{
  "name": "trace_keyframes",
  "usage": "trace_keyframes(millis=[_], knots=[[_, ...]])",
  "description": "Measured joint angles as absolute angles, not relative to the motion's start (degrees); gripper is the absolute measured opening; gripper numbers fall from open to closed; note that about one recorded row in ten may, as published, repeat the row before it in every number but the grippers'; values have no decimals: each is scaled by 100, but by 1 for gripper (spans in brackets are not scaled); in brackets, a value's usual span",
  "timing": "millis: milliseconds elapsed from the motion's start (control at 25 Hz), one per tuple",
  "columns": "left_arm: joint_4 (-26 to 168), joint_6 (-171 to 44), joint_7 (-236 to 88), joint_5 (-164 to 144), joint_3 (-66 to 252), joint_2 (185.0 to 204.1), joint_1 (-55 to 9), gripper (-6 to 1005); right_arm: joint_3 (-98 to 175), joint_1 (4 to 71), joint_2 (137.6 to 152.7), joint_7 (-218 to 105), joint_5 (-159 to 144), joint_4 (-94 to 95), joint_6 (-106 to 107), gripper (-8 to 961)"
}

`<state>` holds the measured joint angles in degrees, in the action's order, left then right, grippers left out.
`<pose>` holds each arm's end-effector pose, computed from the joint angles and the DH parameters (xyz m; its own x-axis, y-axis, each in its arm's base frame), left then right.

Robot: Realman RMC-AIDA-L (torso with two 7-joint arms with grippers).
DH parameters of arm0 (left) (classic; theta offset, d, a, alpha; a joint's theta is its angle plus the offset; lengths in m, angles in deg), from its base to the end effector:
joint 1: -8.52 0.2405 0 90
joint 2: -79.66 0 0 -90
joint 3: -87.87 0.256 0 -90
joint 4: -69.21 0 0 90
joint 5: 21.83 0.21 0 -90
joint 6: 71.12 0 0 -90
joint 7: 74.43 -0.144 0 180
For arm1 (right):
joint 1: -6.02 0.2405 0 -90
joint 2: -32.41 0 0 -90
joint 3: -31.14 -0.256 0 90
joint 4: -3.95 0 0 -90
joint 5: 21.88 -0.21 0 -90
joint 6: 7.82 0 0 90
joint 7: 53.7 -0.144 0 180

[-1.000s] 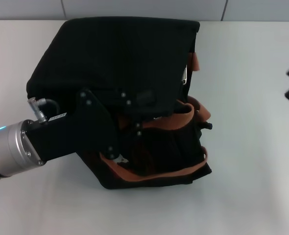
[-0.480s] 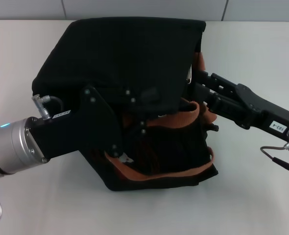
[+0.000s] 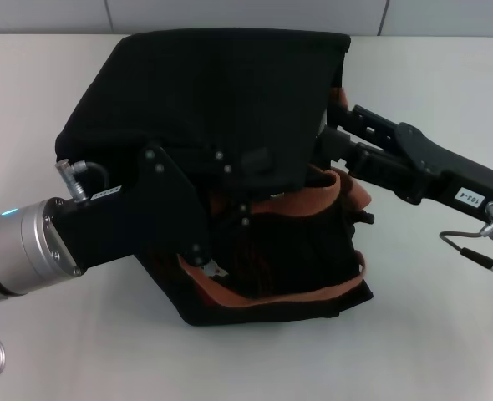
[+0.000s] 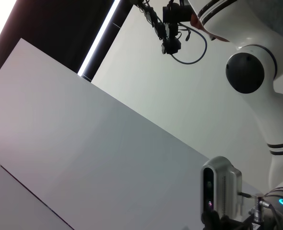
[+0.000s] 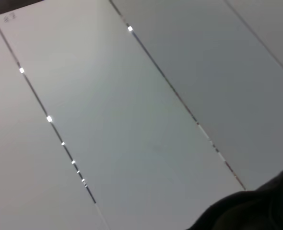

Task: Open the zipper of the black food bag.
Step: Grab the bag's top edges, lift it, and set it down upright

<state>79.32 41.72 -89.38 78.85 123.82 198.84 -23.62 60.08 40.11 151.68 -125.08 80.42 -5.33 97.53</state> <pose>-0.2169 0.2629 -0.0252 0.3513 -0.8527 0.3865 -0.3330 -0.4997 -0.7997 0.2177 0.2898 -0.0283 0.3381 -0.4126 -0.8459 -0.4400 -0.8638 0.2455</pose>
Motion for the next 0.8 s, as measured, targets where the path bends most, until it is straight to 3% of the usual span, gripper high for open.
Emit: trace_keyframes(millis=[240,600,800], knots=[[7932,4150,-8938,7881,12360,19883,-2370,180,6588,3869,15140,-12666,8049,-1053,10170,831],[7932,4146,-8938,7877,12356,19883,-2353,180,6662,2979,15072,-12809,7931,-2092,10885,831],[7932,4146,-8944,7877,12354,19883,-2360,180,6329,2704,15146,-11515,7650,-2469,11064,831]])
